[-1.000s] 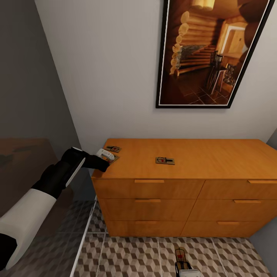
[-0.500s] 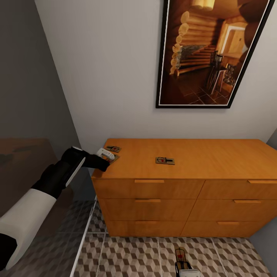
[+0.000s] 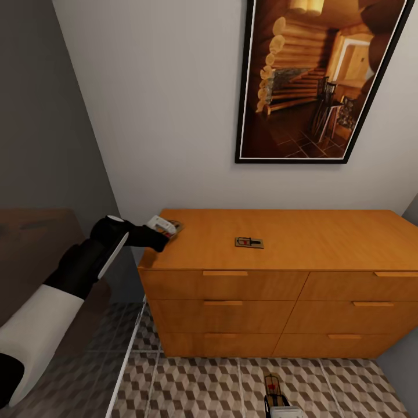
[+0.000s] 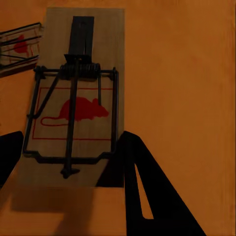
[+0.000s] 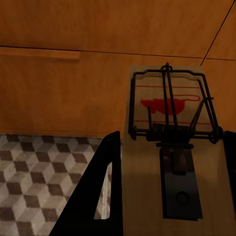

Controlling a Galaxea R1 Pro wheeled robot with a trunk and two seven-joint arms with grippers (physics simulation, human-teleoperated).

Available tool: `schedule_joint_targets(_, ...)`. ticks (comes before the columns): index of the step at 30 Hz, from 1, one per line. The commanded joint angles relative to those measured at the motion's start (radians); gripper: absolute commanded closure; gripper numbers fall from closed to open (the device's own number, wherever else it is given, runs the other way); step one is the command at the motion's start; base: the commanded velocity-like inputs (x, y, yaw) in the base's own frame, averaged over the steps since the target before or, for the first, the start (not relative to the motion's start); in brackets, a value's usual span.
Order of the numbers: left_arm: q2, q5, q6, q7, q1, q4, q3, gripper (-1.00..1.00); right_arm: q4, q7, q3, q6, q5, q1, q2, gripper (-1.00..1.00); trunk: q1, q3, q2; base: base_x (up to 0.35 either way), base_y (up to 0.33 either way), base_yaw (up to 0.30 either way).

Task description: Take the four mousetraps from the cabinet in the bathroom and place them on the bathroom floor. Make sure all four end up on the same floor surface, and ensure that at least two of them are either under or directly next to the same bathroom sink.

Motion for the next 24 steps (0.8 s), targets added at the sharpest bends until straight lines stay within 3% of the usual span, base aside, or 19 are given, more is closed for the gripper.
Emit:
schedule_joint_targets(1, 0.001, -0.002, 0.004, -0.005, -0.001, -0.009, -0.001, 1.00, 0.001, -0.003, 0.008, -0.003, -0.006, -0.001, 0.000, 1.00, 0.000, -0.001, -0.001, 0.000, 0.000, 0.000)
schedule_joint_targets(20, 0.002, -0.001, 0.005, -0.004, -0.001, -0.033, -0.004, 1.00, 0.001, -0.003, 0.008, -0.003, -0.006, -0.001, -0.001, 1.00, 0.000, -0.001, -0.001, -0.002, 0.000, 0.000)
schedule_joint_targets(24, 0.002, -0.001, 0.005, -0.004, -0.001, -0.032, -0.005, 1.00, 0.001, -0.003, 0.008, -0.003, -0.006, -0.001, -0.001, 1.00, 0.000, -0.001, -0.001, -0.182, -0.028, 0.000)
